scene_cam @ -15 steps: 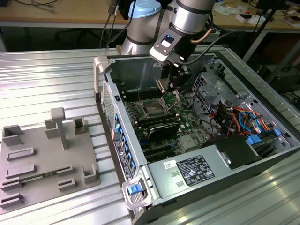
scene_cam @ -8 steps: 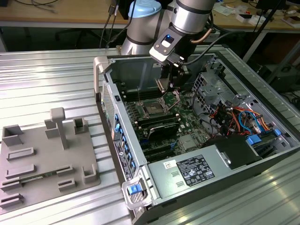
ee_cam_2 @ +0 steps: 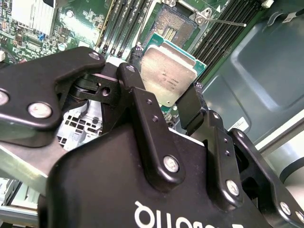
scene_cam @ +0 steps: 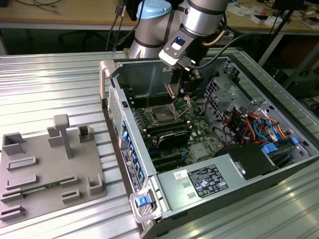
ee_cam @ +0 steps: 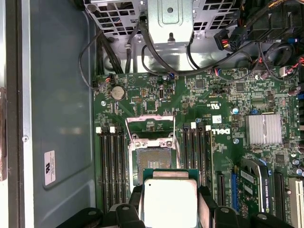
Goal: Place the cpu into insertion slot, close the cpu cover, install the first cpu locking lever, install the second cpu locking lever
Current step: 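Place the cpu into insertion slot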
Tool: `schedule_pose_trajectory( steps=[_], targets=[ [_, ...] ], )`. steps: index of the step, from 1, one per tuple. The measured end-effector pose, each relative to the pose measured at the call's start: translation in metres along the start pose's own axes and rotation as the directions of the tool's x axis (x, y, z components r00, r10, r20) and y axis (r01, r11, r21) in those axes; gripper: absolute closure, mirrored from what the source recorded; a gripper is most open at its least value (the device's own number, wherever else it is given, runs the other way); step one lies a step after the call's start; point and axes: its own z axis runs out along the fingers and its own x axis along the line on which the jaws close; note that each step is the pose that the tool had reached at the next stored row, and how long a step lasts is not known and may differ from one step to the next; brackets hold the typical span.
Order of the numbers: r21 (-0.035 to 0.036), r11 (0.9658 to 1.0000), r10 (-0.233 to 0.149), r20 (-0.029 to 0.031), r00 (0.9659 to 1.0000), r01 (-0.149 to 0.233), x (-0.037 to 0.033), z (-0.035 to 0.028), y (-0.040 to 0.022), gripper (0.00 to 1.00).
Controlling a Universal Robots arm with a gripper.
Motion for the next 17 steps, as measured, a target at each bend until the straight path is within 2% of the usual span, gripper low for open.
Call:
schedule_pose_trajectory(
  steps=[7,17],
  targets=[
    [0.0043,1.0000,0.000,0.0003,1.0000,0.000,0.0000,0.0000,0.0000,0.45],
    [0.0065,1.0000,0.000,0.0003,1.0000,0.000,0.0000,0.0001,0.0000,0.45]
  ],
)
